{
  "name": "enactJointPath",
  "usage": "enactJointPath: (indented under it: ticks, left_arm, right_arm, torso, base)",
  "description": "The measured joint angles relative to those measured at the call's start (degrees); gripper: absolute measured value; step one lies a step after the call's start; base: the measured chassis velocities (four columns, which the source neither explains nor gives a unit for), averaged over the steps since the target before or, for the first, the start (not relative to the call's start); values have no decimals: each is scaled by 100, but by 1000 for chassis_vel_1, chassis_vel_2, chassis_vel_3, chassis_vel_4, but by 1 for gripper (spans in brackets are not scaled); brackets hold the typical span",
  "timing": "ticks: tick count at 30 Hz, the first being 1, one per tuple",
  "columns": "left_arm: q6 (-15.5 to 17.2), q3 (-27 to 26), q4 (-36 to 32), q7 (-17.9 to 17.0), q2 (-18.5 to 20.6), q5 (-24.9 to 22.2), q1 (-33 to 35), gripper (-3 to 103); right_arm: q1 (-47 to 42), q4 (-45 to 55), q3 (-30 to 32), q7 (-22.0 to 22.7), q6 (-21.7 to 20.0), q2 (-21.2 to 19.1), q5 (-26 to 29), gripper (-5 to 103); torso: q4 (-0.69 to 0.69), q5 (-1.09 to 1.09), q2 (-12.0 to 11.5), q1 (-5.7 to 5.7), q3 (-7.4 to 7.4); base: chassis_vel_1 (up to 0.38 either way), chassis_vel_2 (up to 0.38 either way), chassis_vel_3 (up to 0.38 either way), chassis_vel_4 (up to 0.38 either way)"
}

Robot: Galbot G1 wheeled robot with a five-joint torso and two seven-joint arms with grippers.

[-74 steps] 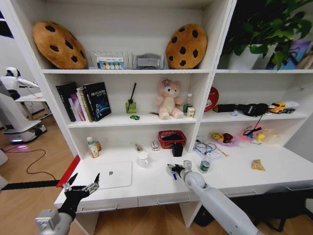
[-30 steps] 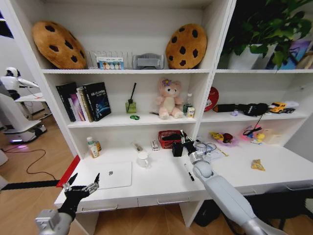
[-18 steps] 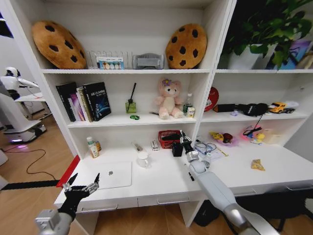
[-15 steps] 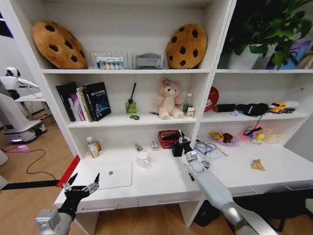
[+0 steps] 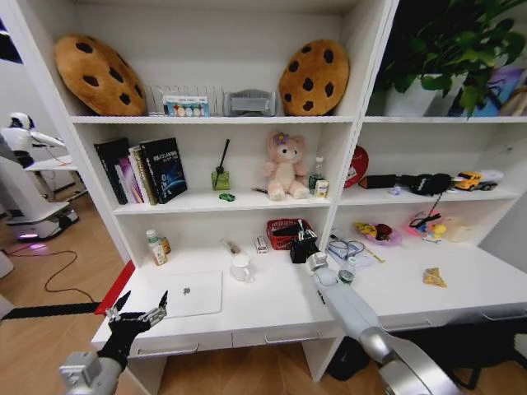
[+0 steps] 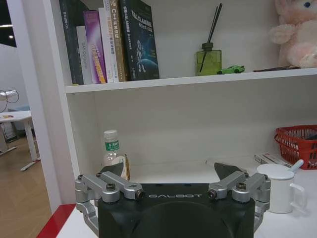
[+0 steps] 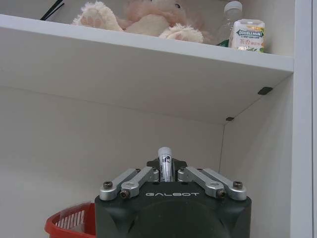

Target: Organize the objects on the table.

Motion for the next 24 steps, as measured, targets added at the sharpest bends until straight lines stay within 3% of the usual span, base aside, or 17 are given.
enactJointPath:
  ticks: [18,21,23,24]
  left_arm:
    - [0,0,0,1,0,0,0,100]
    - [0,0,0,1,0,0,0,100]
    - [0,0,0,1,0,0,0,100]
    - [0,0,0,1,0,0,0,100]
  right_arm:
    - [227,-539,110,-140,58,321,-8,12]
    - [184,-434,200,-273,-67,315,-4,9]
    - [58,-130,294,-359,-398,247,21,9]
    - [5,9,307,-369,-550,209,103,18]
  torso:
    - [0,0,0,0,0]
    - [1,0,0,0,0]
    - [1,0,0,0,0]
    - [0,1,0,0,0]
  base:
    - [0,0,0,0]
    - [0,0,0,0]
    - [0,0,0,0]
    - [0,0,0,0]
